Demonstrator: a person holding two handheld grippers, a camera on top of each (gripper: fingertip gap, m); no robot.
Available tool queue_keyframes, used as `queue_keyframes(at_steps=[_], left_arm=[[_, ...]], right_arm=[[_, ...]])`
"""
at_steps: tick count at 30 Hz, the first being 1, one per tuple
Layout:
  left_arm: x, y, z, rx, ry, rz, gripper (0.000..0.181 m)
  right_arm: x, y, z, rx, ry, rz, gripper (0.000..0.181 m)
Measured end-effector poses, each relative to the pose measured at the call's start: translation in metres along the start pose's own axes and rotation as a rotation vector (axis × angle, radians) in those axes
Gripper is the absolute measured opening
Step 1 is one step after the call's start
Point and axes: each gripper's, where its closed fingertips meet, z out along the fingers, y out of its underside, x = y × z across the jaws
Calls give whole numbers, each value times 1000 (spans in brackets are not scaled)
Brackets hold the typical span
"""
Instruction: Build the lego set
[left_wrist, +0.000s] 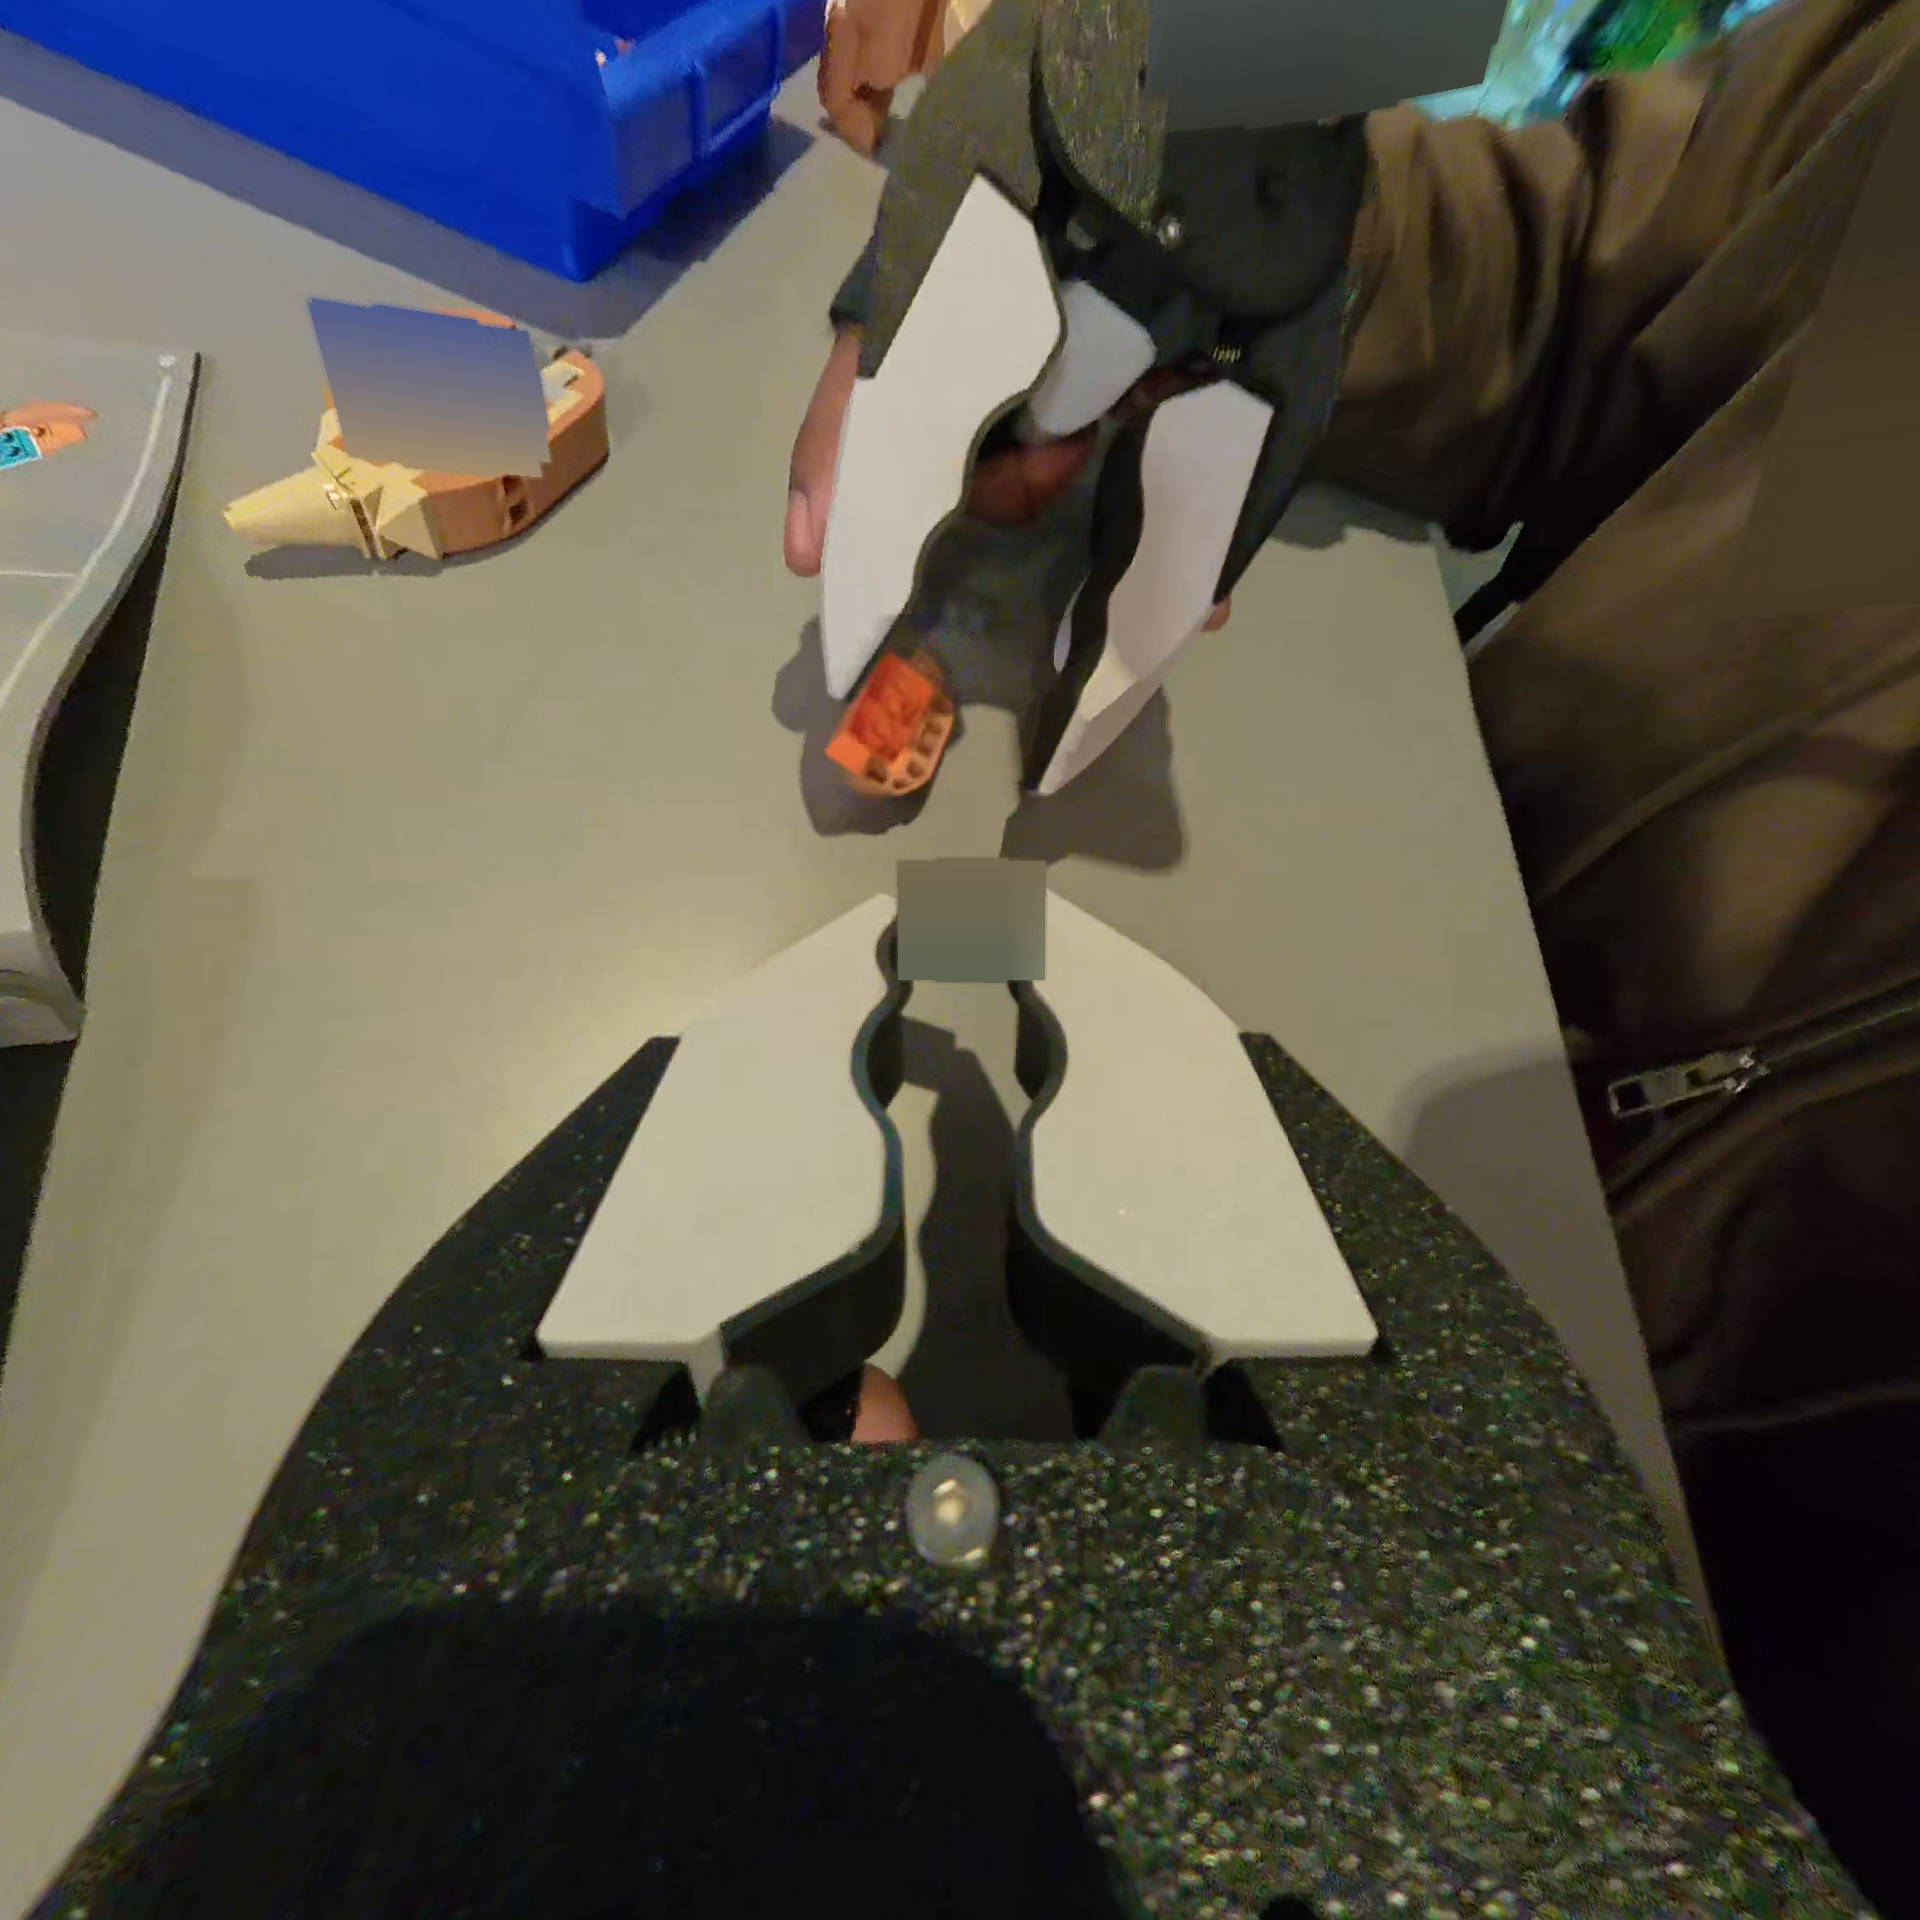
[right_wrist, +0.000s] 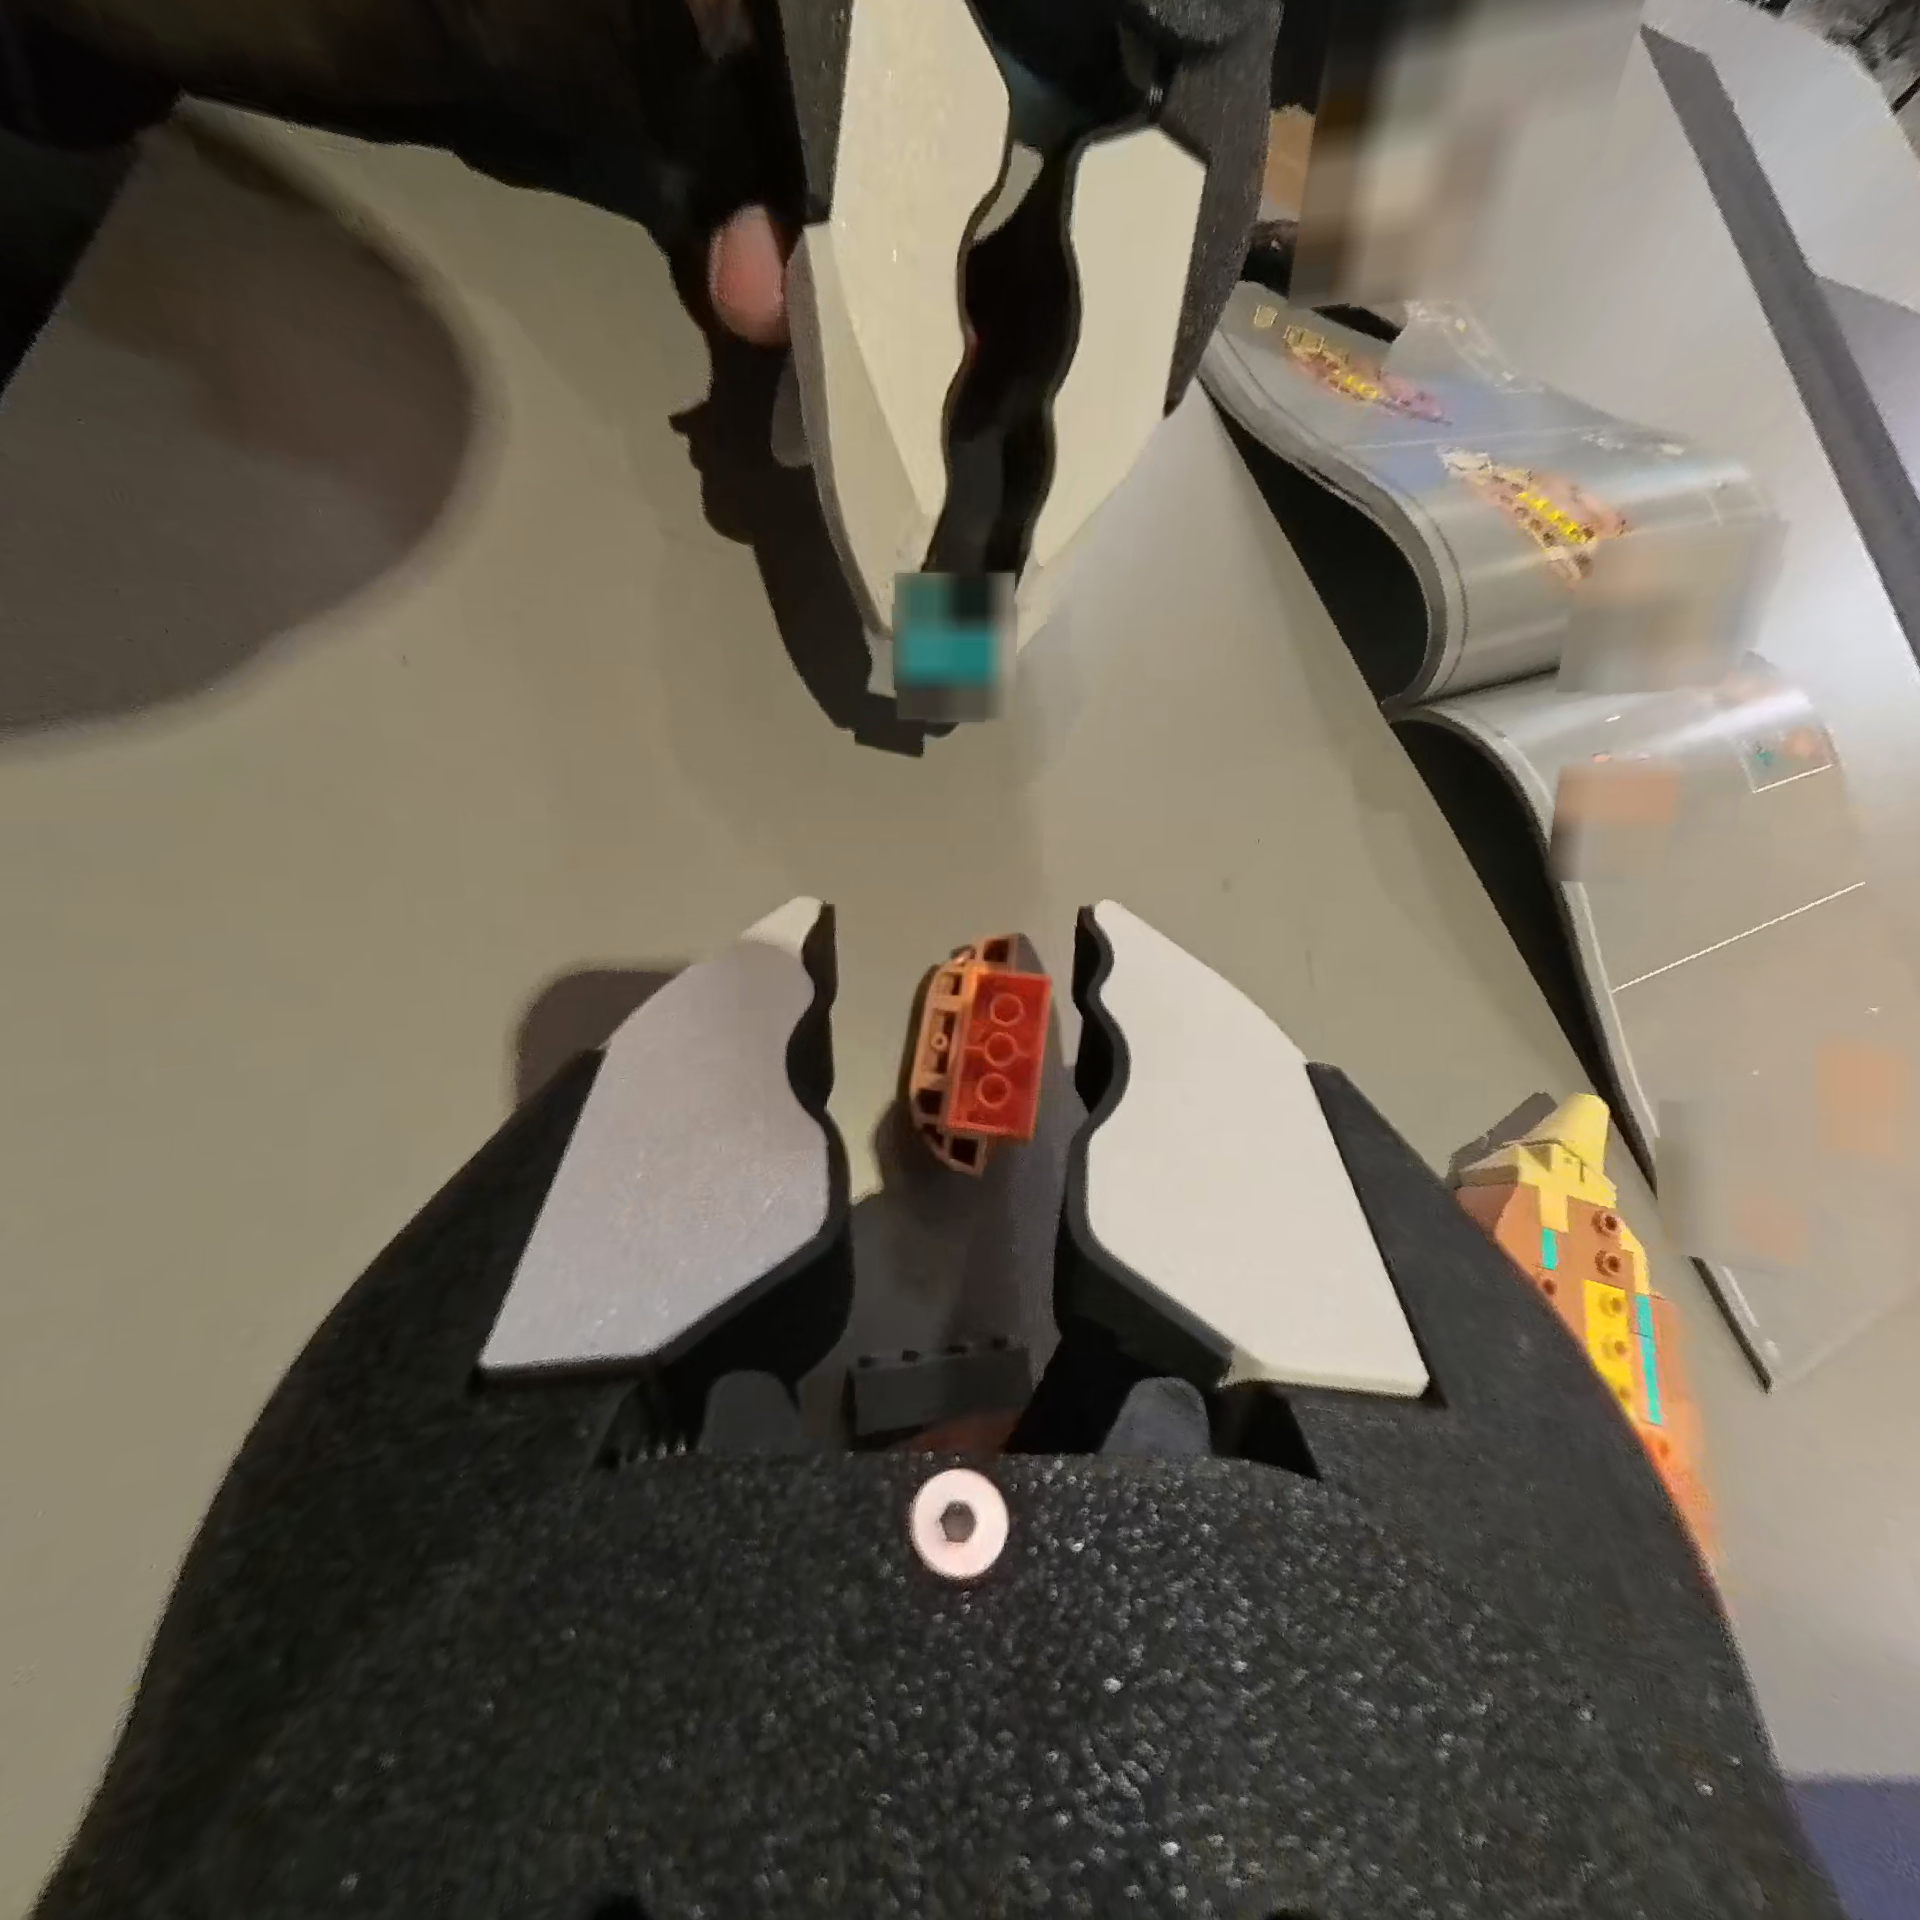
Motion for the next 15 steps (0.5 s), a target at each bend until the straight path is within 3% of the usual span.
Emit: queue_keyframes(at_steps=[6, 15], left_arm=[[13, -15, 10, 81, 96, -109, 17], [24, -18, 16, 81, 167, -146, 17]], right_arm=[[-1, -21, -3, 94, 45, -60, 36], [-11, -34, 1, 142, 77, -168, 17]])
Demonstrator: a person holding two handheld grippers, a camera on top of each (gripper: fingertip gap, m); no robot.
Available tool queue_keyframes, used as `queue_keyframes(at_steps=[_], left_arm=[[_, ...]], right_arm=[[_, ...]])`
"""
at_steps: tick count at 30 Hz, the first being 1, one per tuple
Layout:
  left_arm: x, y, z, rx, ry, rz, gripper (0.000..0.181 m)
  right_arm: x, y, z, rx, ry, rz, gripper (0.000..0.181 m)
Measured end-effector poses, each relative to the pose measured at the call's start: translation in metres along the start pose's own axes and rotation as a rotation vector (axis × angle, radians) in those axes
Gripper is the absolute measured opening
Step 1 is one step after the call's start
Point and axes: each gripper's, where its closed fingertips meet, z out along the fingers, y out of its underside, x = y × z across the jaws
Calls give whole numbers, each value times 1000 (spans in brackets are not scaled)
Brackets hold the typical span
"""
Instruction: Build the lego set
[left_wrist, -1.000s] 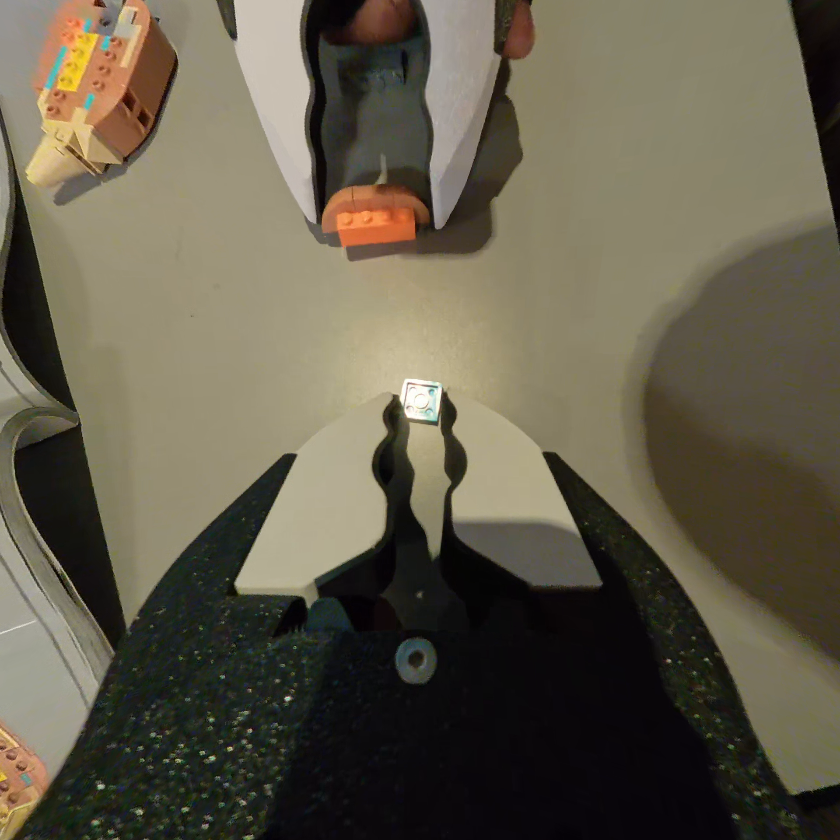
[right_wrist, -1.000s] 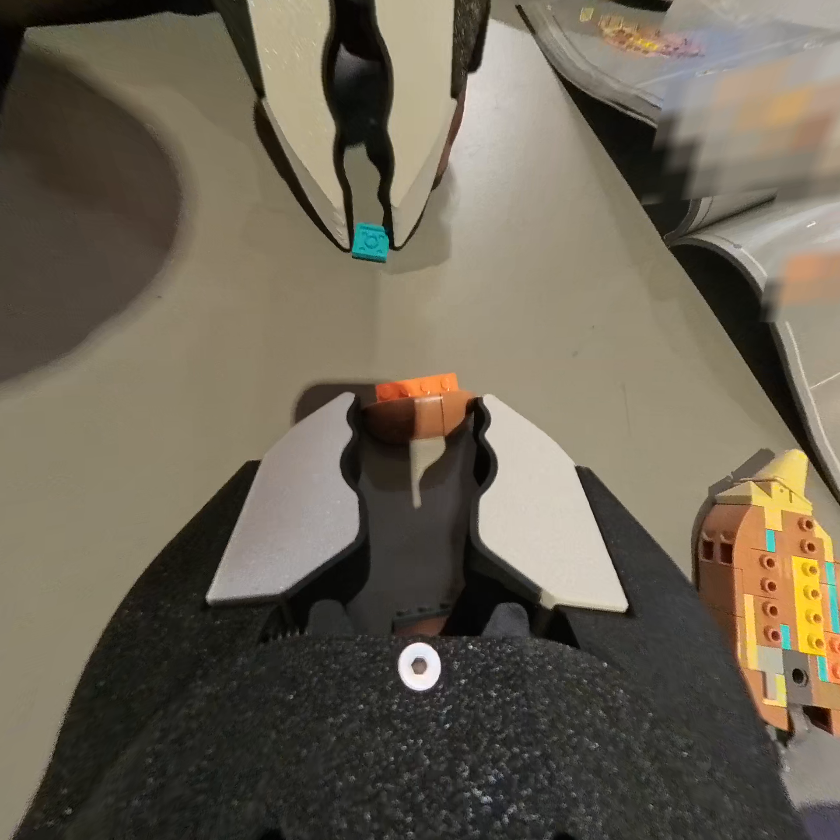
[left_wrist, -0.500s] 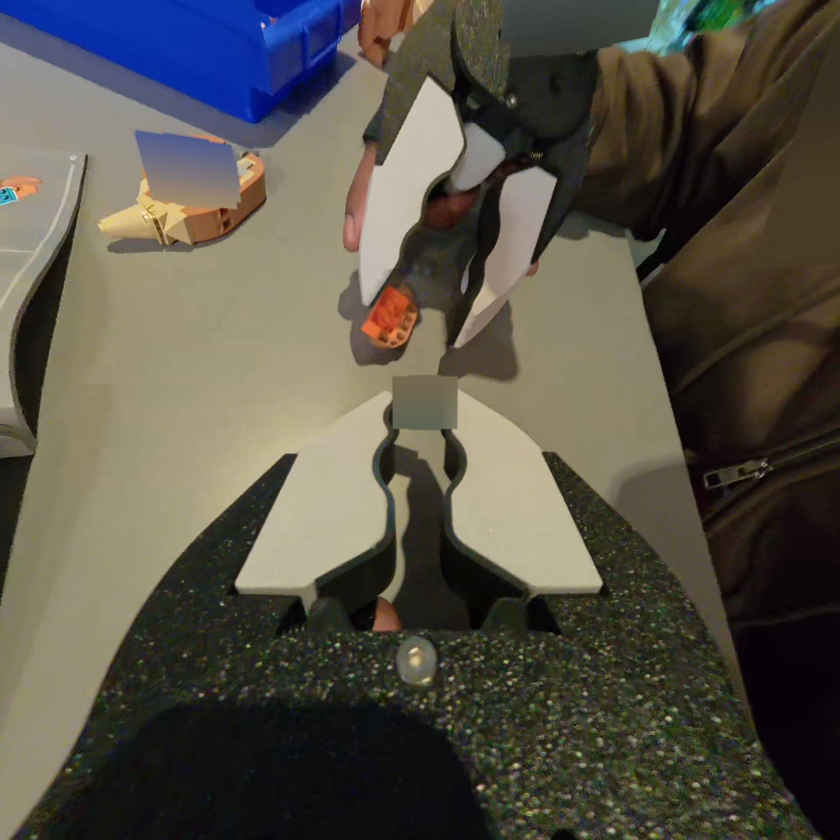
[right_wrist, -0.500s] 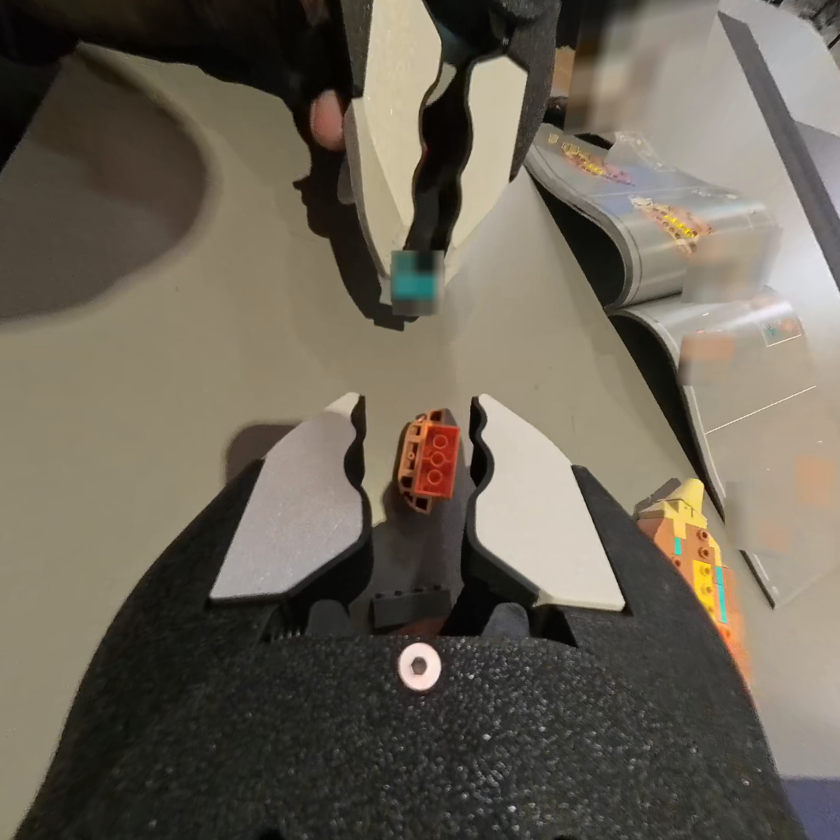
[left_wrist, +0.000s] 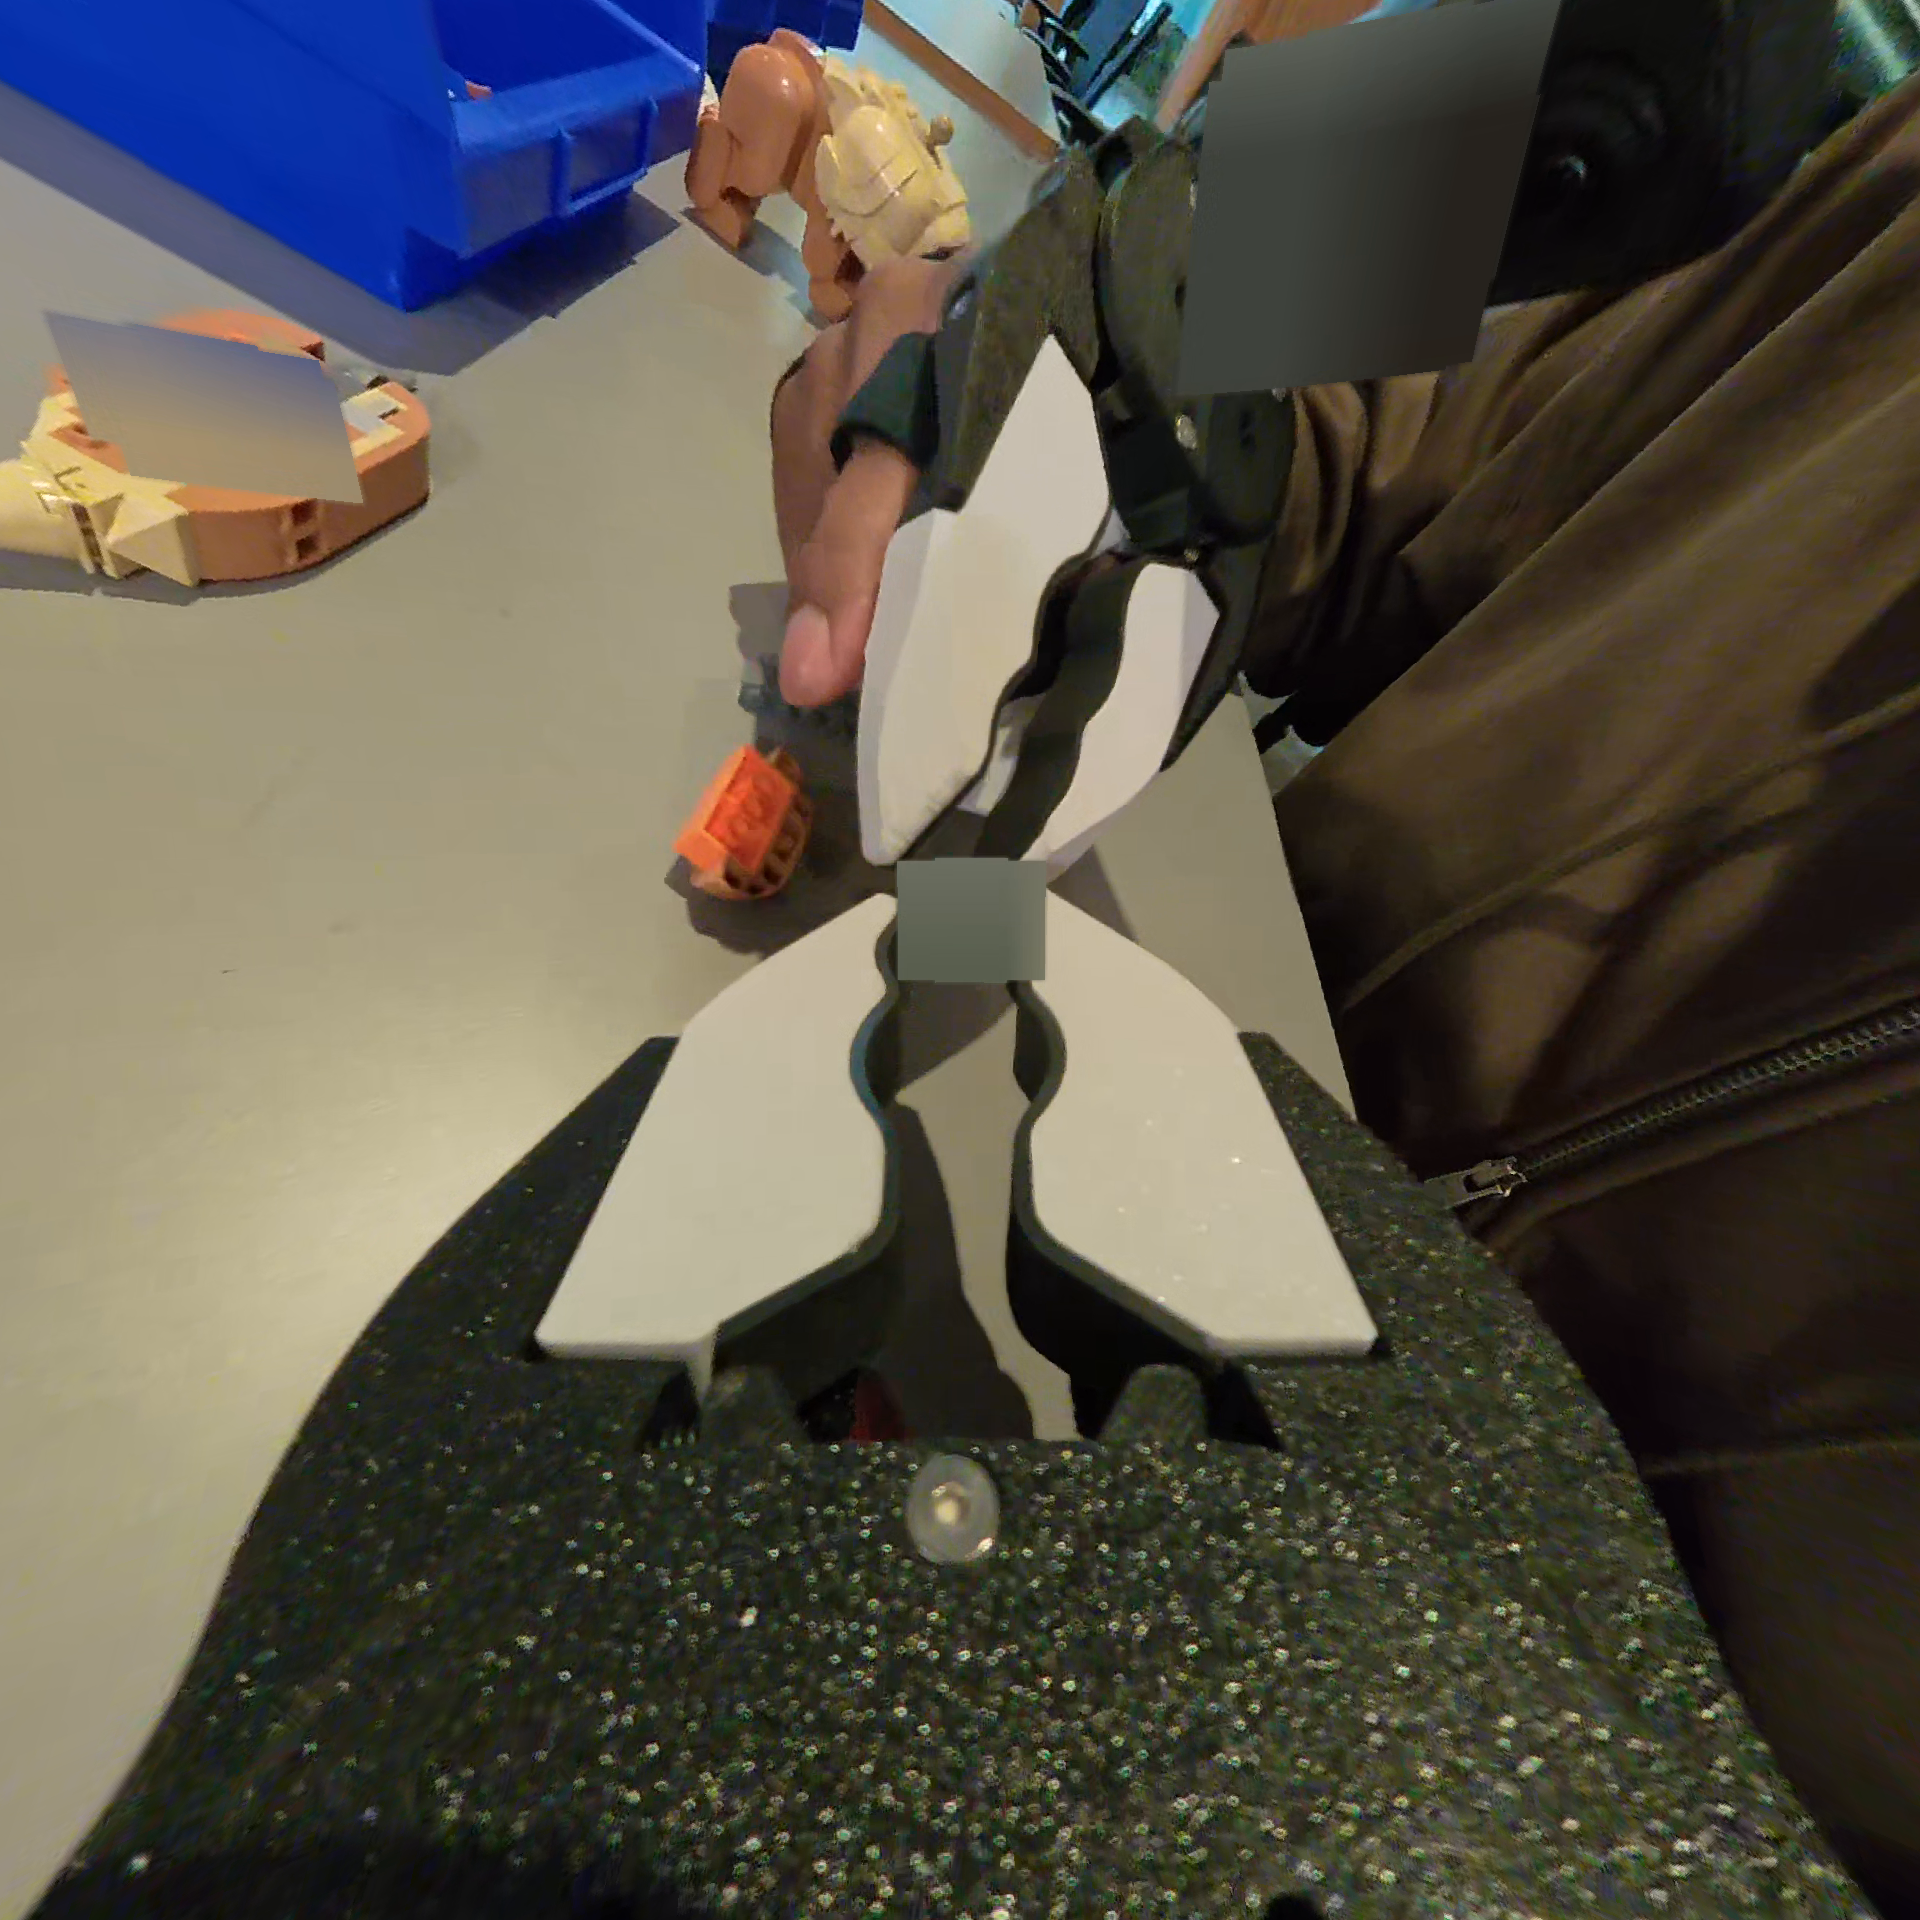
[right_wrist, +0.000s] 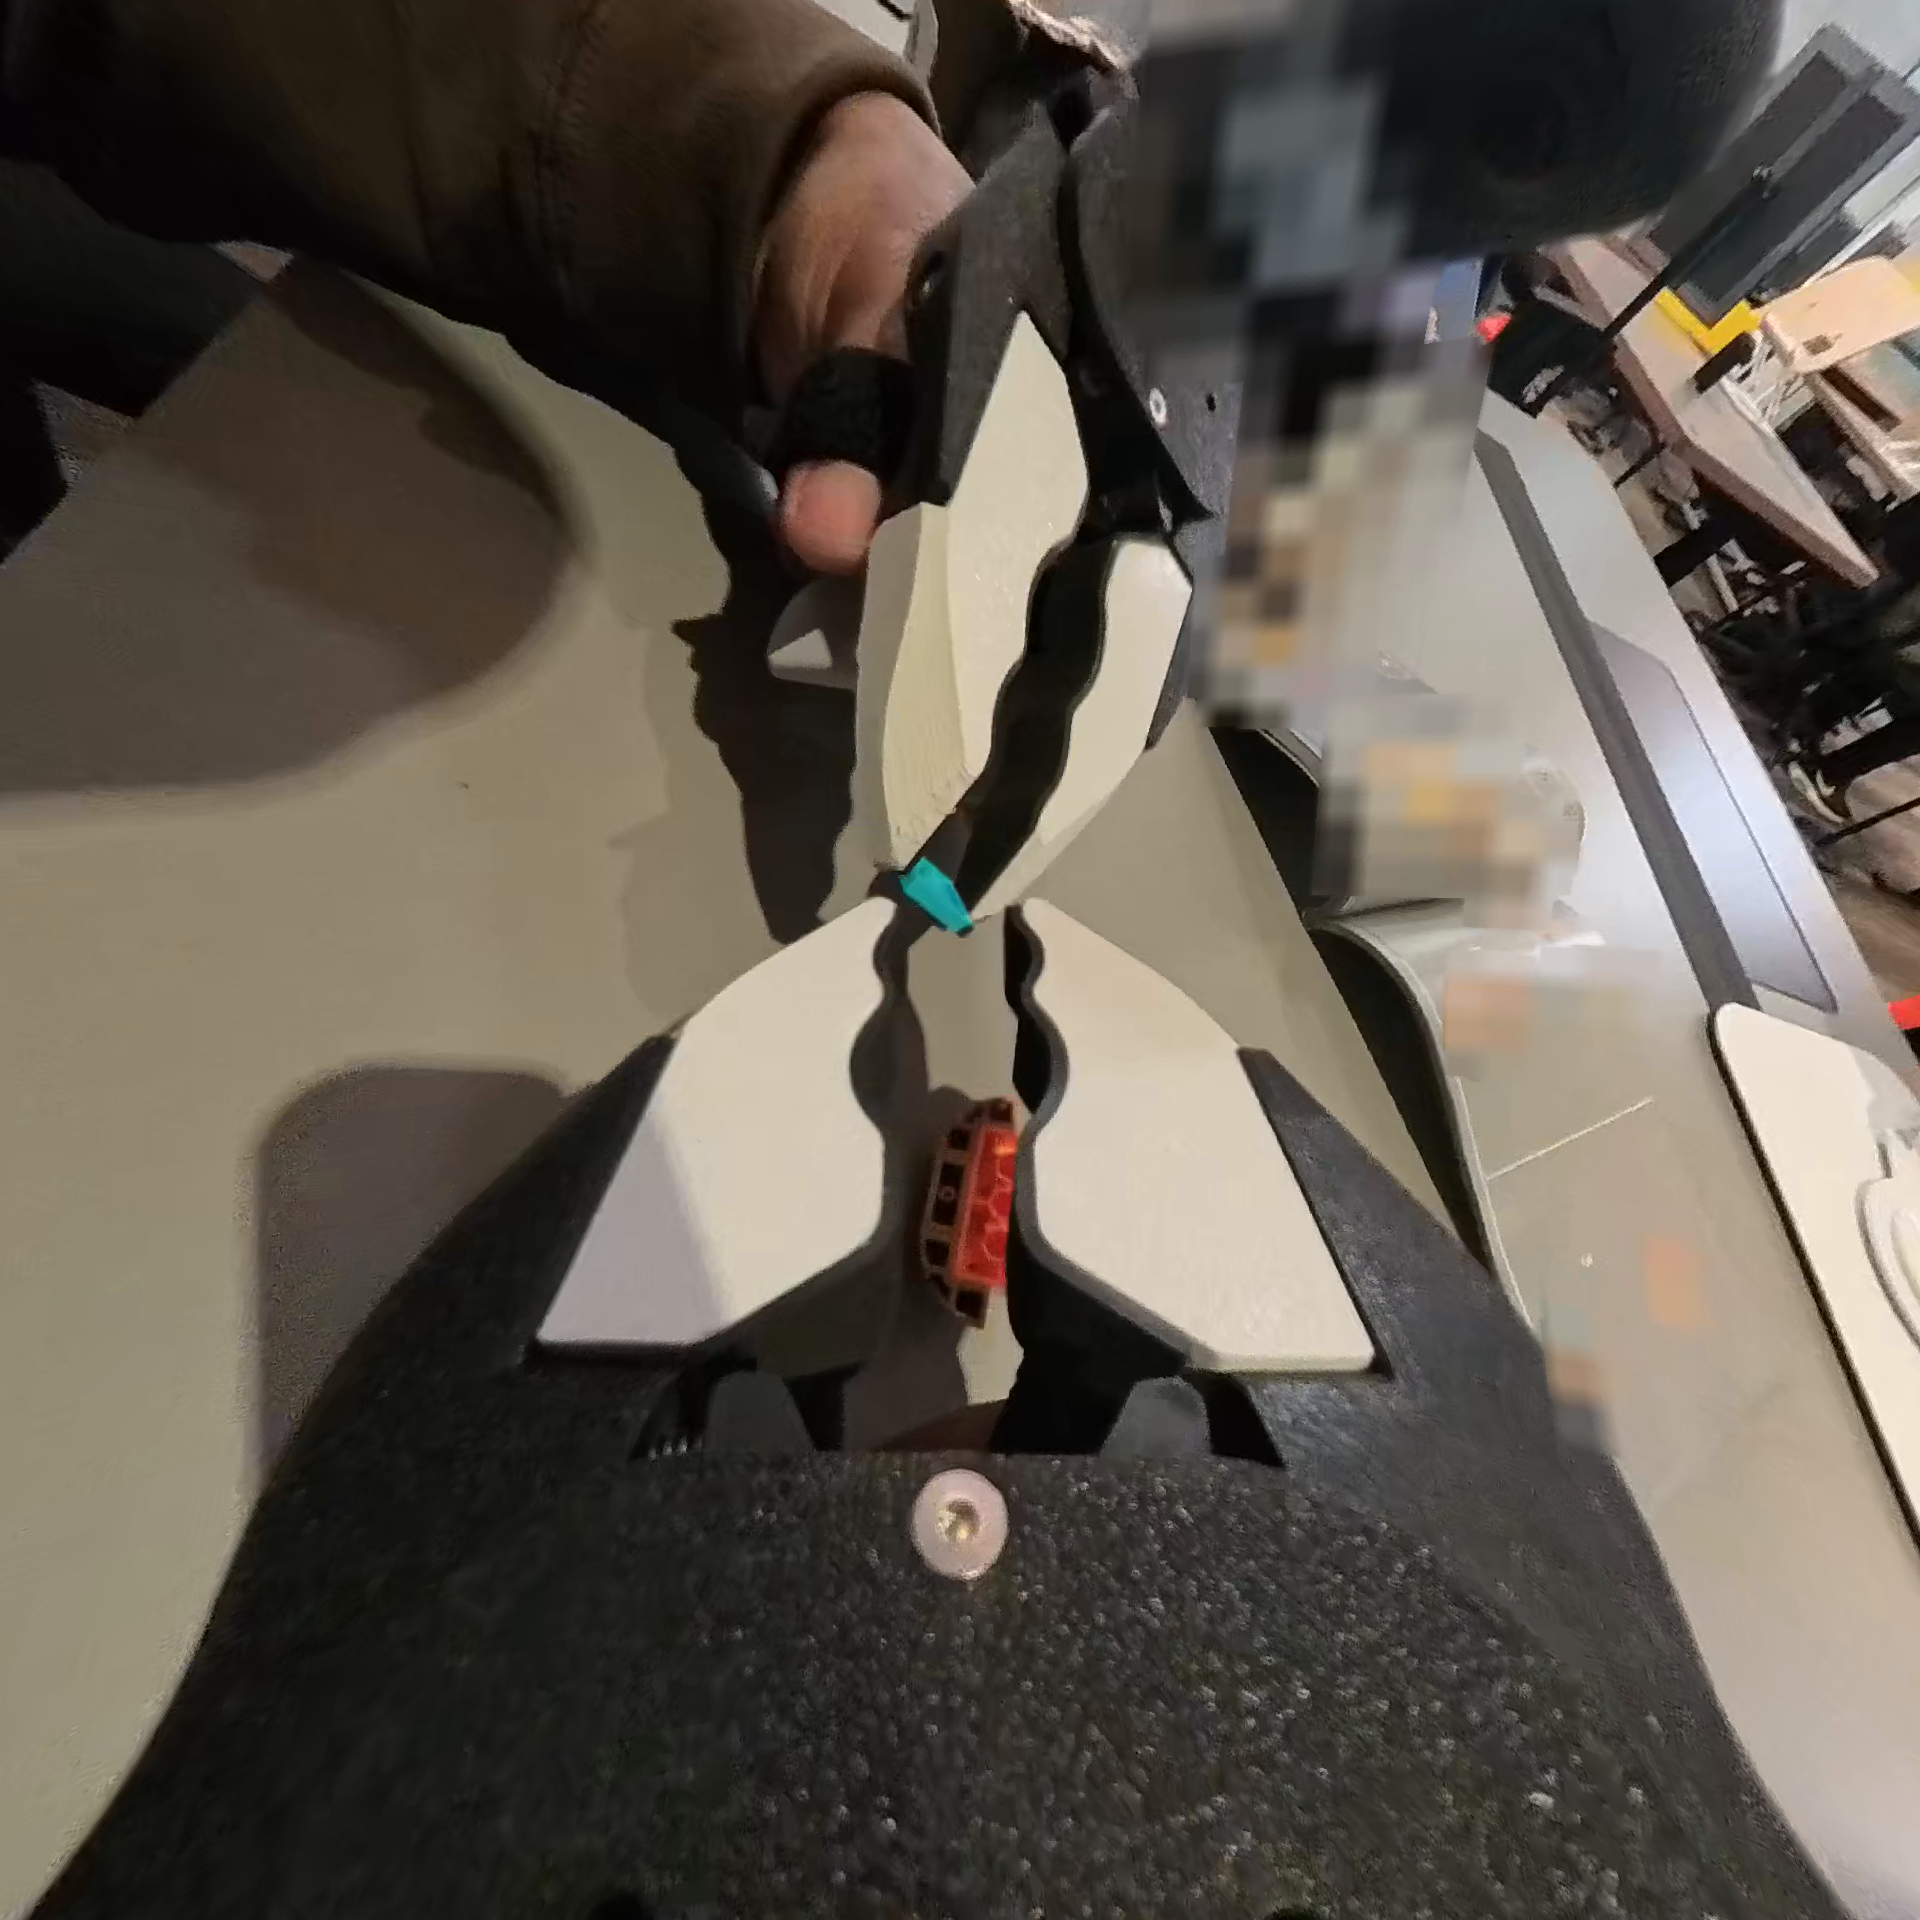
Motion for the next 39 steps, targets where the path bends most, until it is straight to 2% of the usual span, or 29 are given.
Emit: queue_keyframes(at_steps=[7, 12, 15, 17, 19, 21, 25, 30, 39], left_arm=[[3, -3, -2, 23, 36, -39, 17], [3, -7, -3, 53, 41, -37, 16], [3, -13, -9, 100, 24, 15, 22], [-3, -20, -16, 141, -48, 120, 25], [-7, -28, -23, 170, -174, 307, 30], [0, -34, -26, 192, -234, 493, 30], [5, -34, -20, 165, -316, 711, 30], [12, -36, -19, 192, -377, 891, 28], [19, -33, -16, 183, -380, 1011, 25]], right_arm=[[-1, -2, 0, 19, 3, -23, 9], [0, -4, -1, 39, -27, 55, 5], [3, -3, -2, 36, -64, 194, 5], [5, -3, -3, 48, -116, 364, 5], [10, -6, -6, 89, -173, 568, 5], [14, -9, -9, 139, -229, 738, 5], [14, -17, -14, 204, -342, 940, 5], [7, -27, -16, 254, -453, 1048, 5], [8, -36, -20, 316, -522, 1114, 5]])
